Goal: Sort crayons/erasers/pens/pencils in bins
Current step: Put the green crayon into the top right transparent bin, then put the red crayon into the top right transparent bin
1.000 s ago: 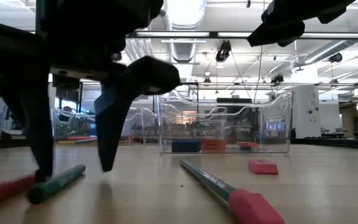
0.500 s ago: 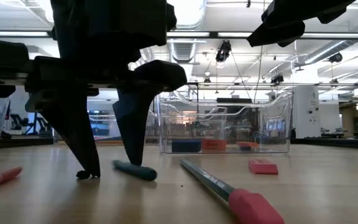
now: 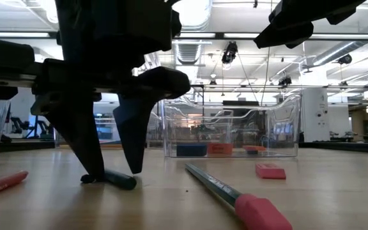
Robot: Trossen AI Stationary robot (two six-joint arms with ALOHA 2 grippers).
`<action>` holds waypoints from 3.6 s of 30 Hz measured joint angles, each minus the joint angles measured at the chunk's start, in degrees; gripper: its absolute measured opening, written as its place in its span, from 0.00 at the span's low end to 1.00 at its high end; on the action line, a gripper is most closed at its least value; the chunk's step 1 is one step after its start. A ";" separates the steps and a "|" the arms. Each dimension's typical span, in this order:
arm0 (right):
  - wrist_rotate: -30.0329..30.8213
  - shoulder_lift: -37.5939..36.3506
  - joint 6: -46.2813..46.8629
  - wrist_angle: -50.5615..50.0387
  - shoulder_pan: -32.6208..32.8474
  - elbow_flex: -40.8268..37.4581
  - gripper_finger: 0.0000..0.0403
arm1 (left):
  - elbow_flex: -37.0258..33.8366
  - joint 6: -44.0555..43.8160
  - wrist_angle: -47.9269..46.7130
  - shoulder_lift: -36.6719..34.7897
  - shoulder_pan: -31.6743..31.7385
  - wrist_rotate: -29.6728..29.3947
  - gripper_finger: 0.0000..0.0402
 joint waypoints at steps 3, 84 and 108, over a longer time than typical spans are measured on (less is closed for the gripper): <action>0.02 0.00 0.00 0.00 0.00 0.00 0.61 | -0.65 -0.04 0.40 0.00 0.54 1.59 0.31; 2.06 0.00 -0.98 -0.17 -0.04 -0.50 0.61 | 3.18 0.07 -0.99 -39.86 34.77 -1.10 0.47; 2.97 -0.33 0.92 -0.58 0.63 -0.63 0.61 | 0.75 -7.62 2.63 -11.46 -1.07 6.26 0.47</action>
